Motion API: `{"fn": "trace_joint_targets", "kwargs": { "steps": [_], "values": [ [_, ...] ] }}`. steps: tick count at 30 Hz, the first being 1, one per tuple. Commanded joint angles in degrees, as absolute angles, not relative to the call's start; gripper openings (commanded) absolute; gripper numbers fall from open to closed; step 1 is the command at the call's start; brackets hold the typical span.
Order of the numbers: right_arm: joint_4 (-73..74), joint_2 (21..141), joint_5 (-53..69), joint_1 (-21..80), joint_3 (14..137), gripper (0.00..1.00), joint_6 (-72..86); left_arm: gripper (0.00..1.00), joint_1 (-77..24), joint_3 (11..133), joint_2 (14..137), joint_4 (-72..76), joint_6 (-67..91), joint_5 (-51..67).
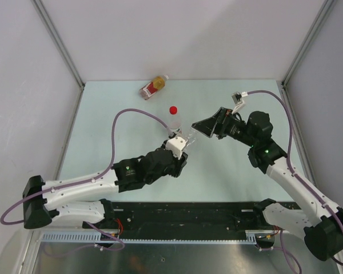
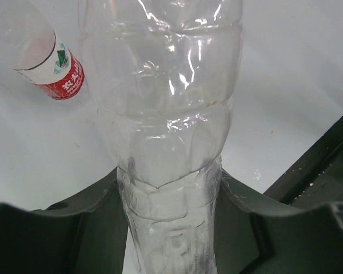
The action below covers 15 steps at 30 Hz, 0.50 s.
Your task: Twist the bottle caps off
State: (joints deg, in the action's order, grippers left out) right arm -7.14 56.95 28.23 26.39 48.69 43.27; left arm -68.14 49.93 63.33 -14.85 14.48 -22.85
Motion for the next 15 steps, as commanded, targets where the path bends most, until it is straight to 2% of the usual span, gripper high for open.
{"fn": "trace_joint_targets", "kwargs": {
  "steps": [1,6,15],
  "values": [
    [-8.39,59.09,27.45,26.19,51.53,0.87,44.56,0.0,-69.15,53.55,64.7,-17.22,13.97,-27.41],
    [-8.44,60.98,27.62,26.11,51.76,0.66,45.02,0.0,-69.58,54.28,65.48,-17.67,13.92,-27.76],
    [-8.15,61.83,27.3,26.03,51.75,0.5,45.19,0.0,-69.93,54.99,67.07,-17.87,13.88,-27.01]
  ]
}}
